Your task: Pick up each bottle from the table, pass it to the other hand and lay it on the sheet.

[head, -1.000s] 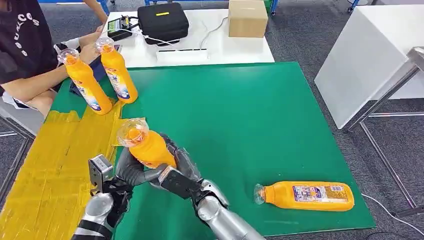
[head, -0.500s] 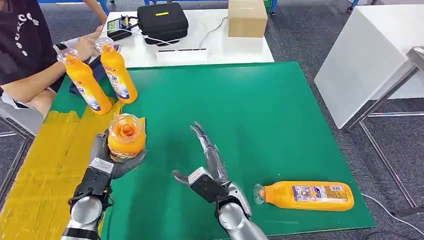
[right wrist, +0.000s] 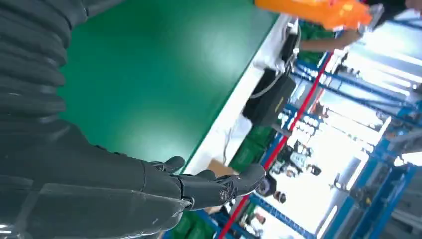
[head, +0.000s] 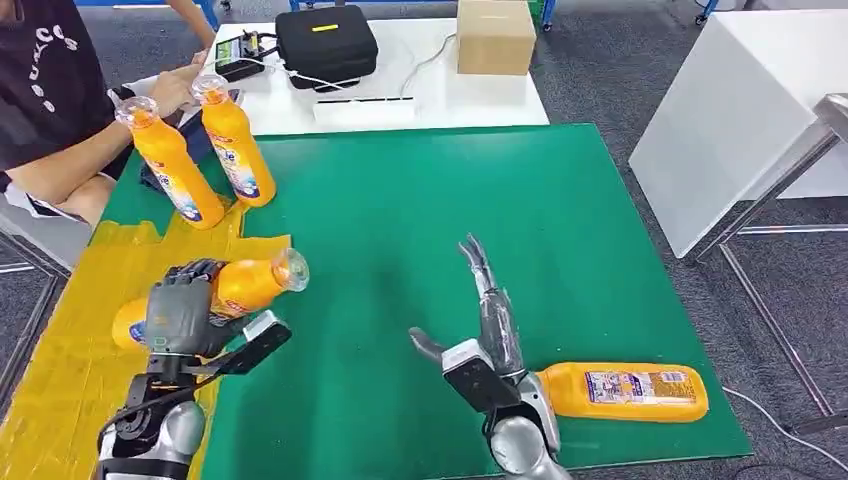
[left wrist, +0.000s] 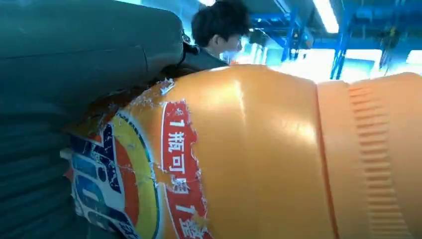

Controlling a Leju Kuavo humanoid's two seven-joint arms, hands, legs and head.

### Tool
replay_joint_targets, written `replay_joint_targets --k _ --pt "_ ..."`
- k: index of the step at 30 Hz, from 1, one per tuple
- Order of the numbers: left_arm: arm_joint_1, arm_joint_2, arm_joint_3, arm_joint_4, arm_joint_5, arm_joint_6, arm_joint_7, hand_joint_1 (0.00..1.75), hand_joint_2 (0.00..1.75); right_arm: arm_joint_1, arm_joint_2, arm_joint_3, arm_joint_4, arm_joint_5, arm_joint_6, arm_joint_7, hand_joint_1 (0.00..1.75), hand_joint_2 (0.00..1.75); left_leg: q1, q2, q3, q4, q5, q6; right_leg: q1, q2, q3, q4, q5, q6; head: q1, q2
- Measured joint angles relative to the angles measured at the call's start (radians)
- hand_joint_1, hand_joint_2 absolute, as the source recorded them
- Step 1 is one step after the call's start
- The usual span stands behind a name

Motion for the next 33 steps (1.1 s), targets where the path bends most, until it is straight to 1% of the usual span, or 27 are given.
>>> replay_joint_targets --k 2,5,6,7,12,15,20,21,23,25,27,30,33 --pt "-0.038 0.008 -0.008 0.071 -0.088 -0.035 0.052 1.75 1.75 0.001 -0.004 -0.018 -0.019 0.005 0.002 0.003 0.00 1.75 0.000 0.000 0.000 0.000 0.000 0.000 0.000 0.000 0.000 0.000 0.000 0.000 0.000 0.000" --pt "-0.118 0.015 -0.029 0.230 -0.191 -0.067 0.123 1.75 1.75 0.002 -0.006 -0.041 -0.045 0.013 0.017 0.011 0.00 1.75 0.000 0.000 0.000 0.000 0.000 0.000 0.000 0.000 0.001 0.000 0.001 0.000 0.000 0.000" --pt "-0.144 0.017 -0.037 0.283 -0.194 -0.075 0.137 0.37 1.75 0.002 -0.006 -0.046 -0.048 0.015 0.019 0.011 0.00 1.75 0.000 0.000 0.001 0.000 0.001 0.000 0.000 0.000 0.001 0.000 0.001 0.000 0.000 0.000" --pt "-0.169 0.019 -0.047 0.335 -0.195 -0.078 0.153 0.00 1.75 0.003 -0.006 -0.051 -0.051 0.016 0.022 0.011 0.00 1.75 0.000 0.000 0.001 0.000 0.001 0.000 0.000 0.000 0.001 0.000 0.001 0.000 0.000 0.000" --pt "-0.256 0.031 -0.095 0.537 -0.198 -0.065 0.197 0.00 1.75 0.004 -0.010 -0.060 -0.057 0.032 0.024 0.013 0.00 1.75 0.000 0.000 0.000 0.000 0.001 0.000 0.000 0.000 0.001 0.000 0.001 0.001 0.000 0.000" --pt "-0.300 0.033 -0.110 0.617 -0.198 -0.049 0.205 0.00 1.75 0.004 -0.014 -0.062 -0.061 0.040 0.023 0.017 0.00 1.75 0.000 -0.001 0.001 0.000 0.000 0.000 0.000 -0.001 0.002 0.000 0.000 0.001 0.000 0.000" --pt "-0.341 0.033 -0.120 0.695 -0.198 -0.030 0.218 0.00 1.75 0.004 -0.021 -0.066 -0.064 0.051 0.021 0.023 0.00 1.75 0.000 -0.001 0.003 0.000 0.000 0.000 0.000 -0.001 0.005 0.000 0.000 0.000 0.000 0.000" --pt "-0.345 0.034 -0.122 0.707 -0.198 -0.012 0.232 0.00 1.75 0.004 -0.022 -0.066 -0.065 0.056 0.022 0.029 0.00 1.75 0.000 -0.001 0.004 0.000 0.000 0.000 0.000 -0.001 0.006 0.000 0.000 0.000 0.000 0.000" --pt "-0.347 0.034 -0.123 0.730 -0.198 0.071 0.303 0.00 1.75 0.010 -0.029 -0.066 -0.071 0.055 0.060 0.047 0.00 1.75 0.000 0.000 0.006 0.000 0.000 0.000 0.000 -0.001 0.007 0.000 0.001 0.000 0.000 0.000" --pt "-0.344 0.040 -0.125 0.741 -0.198 0.125 0.353 0.00 1.75 0.030 -0.046 -0.066 -0.082 0.075 0.079 0.056 0.00 1.75 0.000 0.000 0.006 0.000 0.001 0.000 0.000 -0.001 0.006 0.000 0.001 0.000 0.000 0.000" --pt "-0.334 0.046 -0.115 0.738 -0.198 0.153 0.353 0.00 1.75 0.059 -0.076 -0.067 -0.097 0.096 0.103 0.056 0.00 1.75 0.000 0.000 0.006 0.000 0.001 0.000 0.000 -0.001 0.006 0.000 0.001 0.000 0.000 0.000" --pt "-0.298 0.048 -0.075 0.703 -0.188 0.181 0.277 0.00 1.75 0.122 -0.145 -0.082 -0.134 0.134 0.146 0.038 0.00 1.75 0.000 -0.001 0.005 0.001 0.000 0.000 0.000 -0.001 0.005 0.000 0.000 0.001 -0.001 0.000" --pt "-0.254 0.030 -0.029 0.634 -0.082 0.195 0.108 0.00 1.75 0.204 -0.242 -0.101 -0.192 0.180 0.172 0.014 0.00 1.75 -0.002 -0.003 0.002 0.001 -0.001 0.001 -0.002 -0.002 0.003 0.000 0.000 0.001 0.000 0.000"
